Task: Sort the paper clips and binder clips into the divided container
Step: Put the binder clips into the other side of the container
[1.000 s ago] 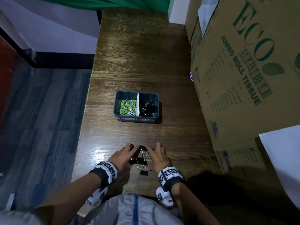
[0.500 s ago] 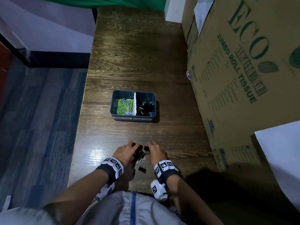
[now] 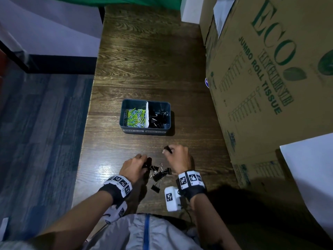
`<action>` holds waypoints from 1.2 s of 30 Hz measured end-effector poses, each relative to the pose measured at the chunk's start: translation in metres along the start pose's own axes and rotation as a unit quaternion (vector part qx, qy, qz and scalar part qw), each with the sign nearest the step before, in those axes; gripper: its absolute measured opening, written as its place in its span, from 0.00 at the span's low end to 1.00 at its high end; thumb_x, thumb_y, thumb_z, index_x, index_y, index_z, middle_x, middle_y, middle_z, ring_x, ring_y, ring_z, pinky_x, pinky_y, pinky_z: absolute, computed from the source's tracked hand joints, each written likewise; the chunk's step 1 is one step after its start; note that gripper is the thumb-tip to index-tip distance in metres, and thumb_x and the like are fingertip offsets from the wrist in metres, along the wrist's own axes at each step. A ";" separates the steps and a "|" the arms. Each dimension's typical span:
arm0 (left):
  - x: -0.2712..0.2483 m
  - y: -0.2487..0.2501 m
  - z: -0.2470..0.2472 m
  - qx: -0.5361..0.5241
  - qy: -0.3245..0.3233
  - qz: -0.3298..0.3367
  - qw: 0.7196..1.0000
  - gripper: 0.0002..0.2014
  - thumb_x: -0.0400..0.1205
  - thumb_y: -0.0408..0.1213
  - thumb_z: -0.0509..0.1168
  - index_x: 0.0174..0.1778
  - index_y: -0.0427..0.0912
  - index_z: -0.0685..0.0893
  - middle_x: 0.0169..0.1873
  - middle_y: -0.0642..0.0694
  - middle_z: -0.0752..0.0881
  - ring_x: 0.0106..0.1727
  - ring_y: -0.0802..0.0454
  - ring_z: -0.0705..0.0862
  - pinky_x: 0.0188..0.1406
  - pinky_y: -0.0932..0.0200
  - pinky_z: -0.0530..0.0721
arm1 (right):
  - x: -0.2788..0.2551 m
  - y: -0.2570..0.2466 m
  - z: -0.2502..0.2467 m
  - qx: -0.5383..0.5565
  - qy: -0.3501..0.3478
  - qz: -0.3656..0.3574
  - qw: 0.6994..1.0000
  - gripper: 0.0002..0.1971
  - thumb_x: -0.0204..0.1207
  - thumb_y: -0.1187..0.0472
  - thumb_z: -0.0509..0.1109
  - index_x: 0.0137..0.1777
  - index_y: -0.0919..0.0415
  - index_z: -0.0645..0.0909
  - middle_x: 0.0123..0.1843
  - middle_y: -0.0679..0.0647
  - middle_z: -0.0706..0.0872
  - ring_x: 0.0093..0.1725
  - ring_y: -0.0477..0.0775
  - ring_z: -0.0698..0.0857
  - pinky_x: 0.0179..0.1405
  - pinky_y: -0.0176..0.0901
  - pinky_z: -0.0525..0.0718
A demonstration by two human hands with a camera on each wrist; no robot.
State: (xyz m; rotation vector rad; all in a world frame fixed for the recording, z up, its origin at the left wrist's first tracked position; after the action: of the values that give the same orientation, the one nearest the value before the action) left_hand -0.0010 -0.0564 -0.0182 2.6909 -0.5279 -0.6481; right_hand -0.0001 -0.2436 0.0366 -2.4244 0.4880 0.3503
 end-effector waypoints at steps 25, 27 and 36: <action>0.034 0.002 -0.060 0.016 -0.014 0.114 0.993 0.16 0.81 0.44 0.69 0.63 0.47 0.77 0.56 0.47 0.81 0.52 0.47 0.85 0.43 0.66 0.77 | -0.020 0.046 0.042 -0.144 -0.212 -0.021 0.966 0.46 0.65 0.45 0.84 0.82 0.44 0.66 0.75 0.54 0.67 0.76 0.61 0.70 0.73 0.57 0.76; 0.016 -0.011 -0.033 0.083 -0.084 0.118 0.986 0.36 0.75 0.51 0.74 0.76 0.50 0.66 0.67 0.45 0.73 0.59 0.45 0.81 0.49 0.56 0.82 | -0.026 0.045 0.053 -0.188 -0.205 -0.041 0.960 0.54 0.59 0.40 0.85 0.83 0.42 0.61 0.73 0.55 0.65 0.74 0.61 0.68 0.71 0.59 0.77; -0.002 -0.015 0.009 0.120 -0.125 0.103 0.980 0.37 0.77 0.37 0.72 0.80 0.49 0.63 0.74 0.40 0.64 0.63 0.40 0.78 0.53 0.48 0.85 | -0.033 0.041 0.066 -0.177 -0.167 -0.061 0.968 0.43 0.65 0.50 0.85 0.79 0.43 0.68 0.73 0.54 0.66 0.73 0.61 0.70 0.69 0.60 0.78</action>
State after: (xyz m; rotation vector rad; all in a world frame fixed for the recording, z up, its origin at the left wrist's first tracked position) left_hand -0.0026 -0.0446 -0.0305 2.7344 -0.9928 -0.9199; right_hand -0.0553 -0.2231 -0.0242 -2.6422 0.1318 0.8345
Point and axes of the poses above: each hand's wrist, its own x-axis towards the middle knuckle, its own z-axis out of the palm, y = z × x, the point moved 2 cm from there along x, towards the middle knuckle
